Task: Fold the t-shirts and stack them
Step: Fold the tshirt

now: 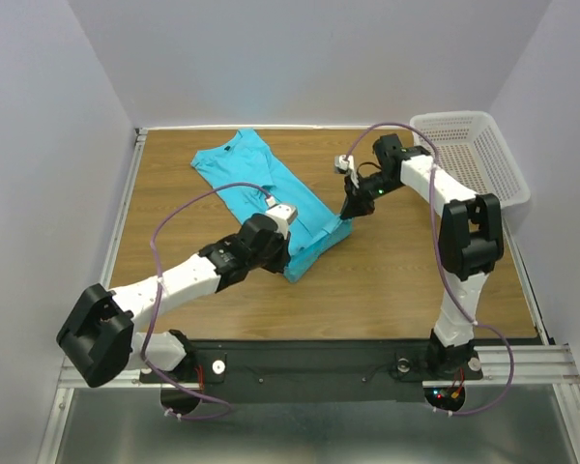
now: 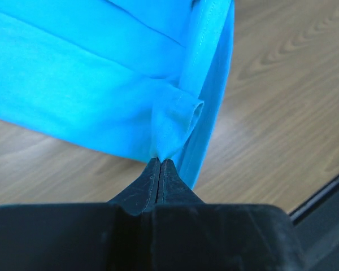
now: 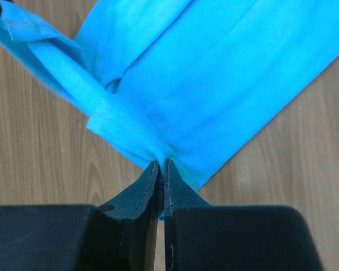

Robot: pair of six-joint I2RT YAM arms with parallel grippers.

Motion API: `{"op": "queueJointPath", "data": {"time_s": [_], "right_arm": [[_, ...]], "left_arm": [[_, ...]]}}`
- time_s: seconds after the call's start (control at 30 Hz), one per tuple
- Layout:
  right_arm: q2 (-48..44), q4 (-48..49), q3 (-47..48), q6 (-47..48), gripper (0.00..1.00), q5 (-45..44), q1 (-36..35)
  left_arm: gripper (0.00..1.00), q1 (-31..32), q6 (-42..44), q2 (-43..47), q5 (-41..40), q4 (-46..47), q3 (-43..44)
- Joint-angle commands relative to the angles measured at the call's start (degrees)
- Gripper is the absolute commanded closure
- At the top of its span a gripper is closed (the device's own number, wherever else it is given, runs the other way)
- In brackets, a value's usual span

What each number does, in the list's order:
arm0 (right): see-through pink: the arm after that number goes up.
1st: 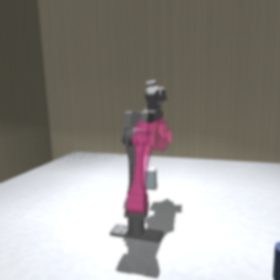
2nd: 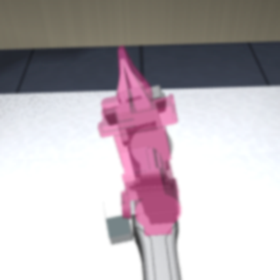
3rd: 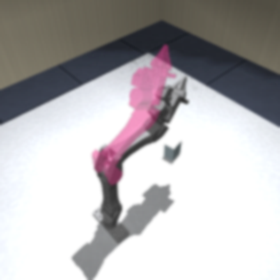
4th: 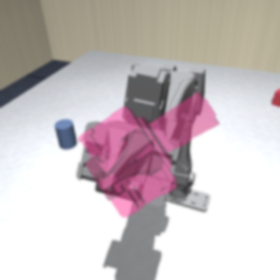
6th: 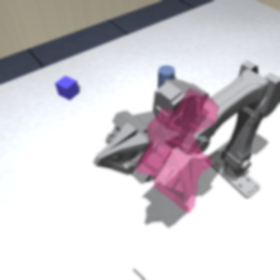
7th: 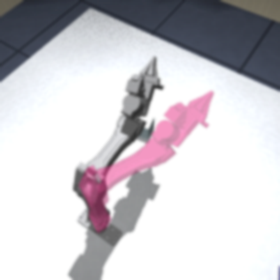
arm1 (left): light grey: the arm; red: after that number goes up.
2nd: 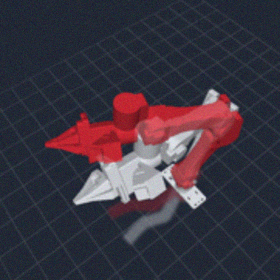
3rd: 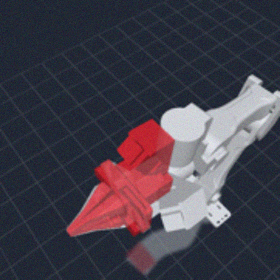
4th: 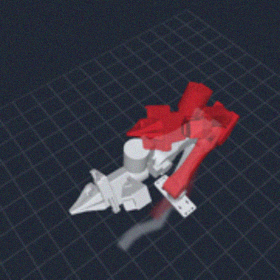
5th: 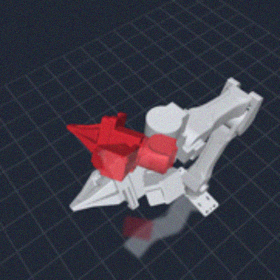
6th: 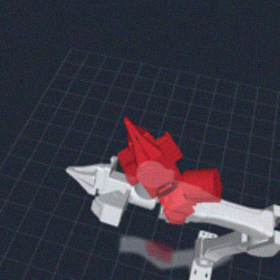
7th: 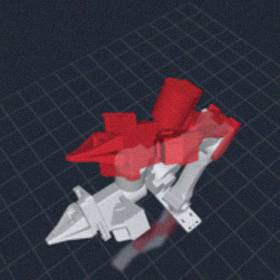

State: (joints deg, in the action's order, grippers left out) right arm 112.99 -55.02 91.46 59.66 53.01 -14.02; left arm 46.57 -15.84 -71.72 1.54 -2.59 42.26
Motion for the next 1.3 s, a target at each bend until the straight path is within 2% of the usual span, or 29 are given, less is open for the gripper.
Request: {"op": "queueJointPath", "data": {"time_s": [0.0, 0.03, 0.3, 0.63, 1.27], "right_arm": [[5.28, 0.36, 11.24, -7.62, 0.99, 2.44, -1.44], [6.62, 0.36, 11.28, -8.67, 0.99, 2.44, -1.80], [18.49, 0.88, 30.59, -17.81, 0.99, 2.36, -5.75], [26.40, 9.49, 41.94, -29.24, 0.99, -2.03, -8.30], [32.20, 23.82, 47.23, -41.02, 0.99, -7.92, -9.97]], "left_arm": [[1.00, -5.94, 4.14, -0.16, 2.32, -0.83, 5.01], [1.00, -7.00, 4.75, -0.17, 2.76, -1.10, 5.63], [1.00, -17.63, 8.80, -2.80, 5.49, -1.89, 9.50], [1.00, -26.43, 13.72, -9.56, 7.51, -1.54, 14.16], [1.00, -32.50, 13.99, -16.87, 8.65, 0.31, 19.79]]}}
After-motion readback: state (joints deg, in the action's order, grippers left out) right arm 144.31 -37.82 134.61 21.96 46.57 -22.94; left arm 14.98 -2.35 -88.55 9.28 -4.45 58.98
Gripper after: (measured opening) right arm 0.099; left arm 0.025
